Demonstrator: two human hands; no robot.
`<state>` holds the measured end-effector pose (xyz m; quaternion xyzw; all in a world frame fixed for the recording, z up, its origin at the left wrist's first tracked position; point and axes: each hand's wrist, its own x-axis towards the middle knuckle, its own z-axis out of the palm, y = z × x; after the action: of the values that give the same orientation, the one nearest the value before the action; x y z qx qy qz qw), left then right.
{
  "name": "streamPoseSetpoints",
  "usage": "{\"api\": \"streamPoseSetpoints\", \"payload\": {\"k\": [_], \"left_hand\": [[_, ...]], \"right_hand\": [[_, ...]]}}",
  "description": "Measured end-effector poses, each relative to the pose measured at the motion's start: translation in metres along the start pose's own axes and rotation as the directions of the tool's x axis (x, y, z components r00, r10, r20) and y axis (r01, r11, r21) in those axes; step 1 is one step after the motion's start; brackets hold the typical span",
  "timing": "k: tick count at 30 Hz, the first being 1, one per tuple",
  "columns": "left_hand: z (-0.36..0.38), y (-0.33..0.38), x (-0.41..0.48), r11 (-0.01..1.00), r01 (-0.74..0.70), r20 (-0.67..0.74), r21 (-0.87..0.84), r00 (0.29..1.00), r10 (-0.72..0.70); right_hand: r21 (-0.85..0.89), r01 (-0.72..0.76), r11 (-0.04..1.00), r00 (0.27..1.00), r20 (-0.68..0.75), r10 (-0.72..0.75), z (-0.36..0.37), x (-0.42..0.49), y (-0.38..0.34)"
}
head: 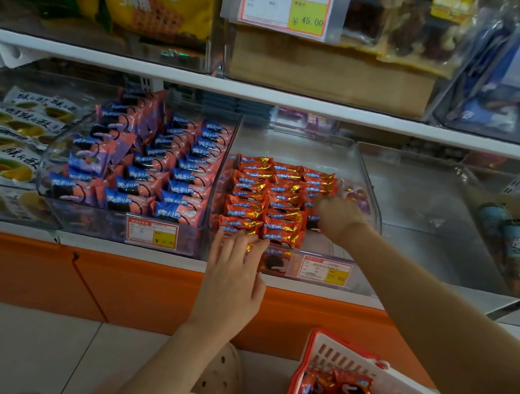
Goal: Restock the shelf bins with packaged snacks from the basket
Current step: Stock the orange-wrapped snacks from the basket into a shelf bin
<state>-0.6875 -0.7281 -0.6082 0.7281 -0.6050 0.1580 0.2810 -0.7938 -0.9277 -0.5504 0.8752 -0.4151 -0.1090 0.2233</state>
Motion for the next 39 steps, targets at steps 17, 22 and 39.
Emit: {"api": "streamPoseSetpoints", "payload": {"k": [17, 22, 39], "left_hand": [[-0.014, 0.036, -0.015, 0.977, -0.100, 0.164, 0.188, 0.984, 0.069], [-0.007, 0.089, -0.042, 0.941, -0.327, 0.319, 0.084, 0.904, 0.286], [0.088, 0.178, -0.144, 0.834, -0.416, 0.904, -0.363, 0.059, 0.423]], "right_hand": [[0.409, 0.280, 0.869, 0.918, -0.379, -0.117, 0.006, -0.152, 0.017], [0.364, 0.387, 0.847, 0.864, -0.465, -0.195, 0.070, -0.224, 0.037], [0.764, -0.315, 0.563, 0.833, 0.507, -0.221, 0.218, -0.403, 0.002]]}}
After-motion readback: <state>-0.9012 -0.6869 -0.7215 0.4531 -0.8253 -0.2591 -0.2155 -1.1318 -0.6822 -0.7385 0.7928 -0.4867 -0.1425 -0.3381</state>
